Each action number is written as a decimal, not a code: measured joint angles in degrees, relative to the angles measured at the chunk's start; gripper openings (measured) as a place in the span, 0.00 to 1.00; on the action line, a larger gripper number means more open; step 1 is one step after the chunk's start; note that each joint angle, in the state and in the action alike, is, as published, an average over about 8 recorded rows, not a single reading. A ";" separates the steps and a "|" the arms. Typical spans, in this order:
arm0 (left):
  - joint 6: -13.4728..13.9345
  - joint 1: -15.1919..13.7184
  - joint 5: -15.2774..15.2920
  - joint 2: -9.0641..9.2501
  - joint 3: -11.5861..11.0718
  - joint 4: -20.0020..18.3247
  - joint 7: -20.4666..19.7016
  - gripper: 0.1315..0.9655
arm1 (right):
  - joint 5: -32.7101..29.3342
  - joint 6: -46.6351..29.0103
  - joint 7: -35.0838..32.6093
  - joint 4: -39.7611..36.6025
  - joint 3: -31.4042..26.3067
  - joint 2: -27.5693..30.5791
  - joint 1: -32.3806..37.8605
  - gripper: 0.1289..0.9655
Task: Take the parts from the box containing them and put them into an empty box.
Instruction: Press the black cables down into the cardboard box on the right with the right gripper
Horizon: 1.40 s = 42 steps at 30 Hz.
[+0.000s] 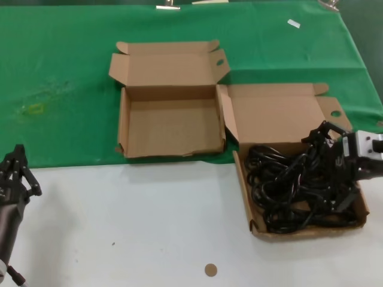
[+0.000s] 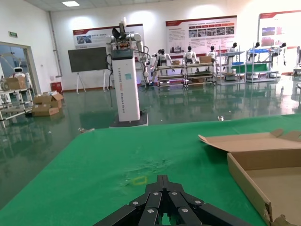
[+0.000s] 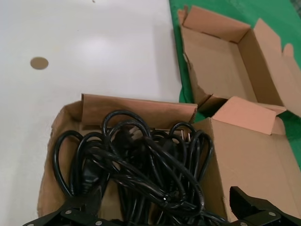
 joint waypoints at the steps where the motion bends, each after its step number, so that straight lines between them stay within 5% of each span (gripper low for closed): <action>1: 0.00 0.00 0.00 0.00 0.00 0.00 0.00 0.01 | -0.45 -0.17 -0.30 -0.62 -0.20 -0.48 0.50 1.00; 20: 0.00 0.00 0.00 0.00 0.00 0.00 0.00 0.01 | -6.16 -1.82 -3.95 -8.03 -2.51 -5.37 5.16 0.88; 29: 0.00 0.00 0.00 0.00 0.00 0.00 0.00 0.01 | -7.41 -1.76 -4.58 -9.60 -2.56 -6.20 6.02 0.69; 37: 0.00 0.00 0.00 0.00 0.00 0.00 0.00 0.01 | -8.03 -1.83 -4.53 -9.96 -2.45 -6.48 6.38 0.43; 42: 0.00 0.00 0.00 0.00 0.00 0.00 0.00 0.01 | -8.40 -2.09 -4.07 -9.69 -2.41 -6.41 6.57 0.40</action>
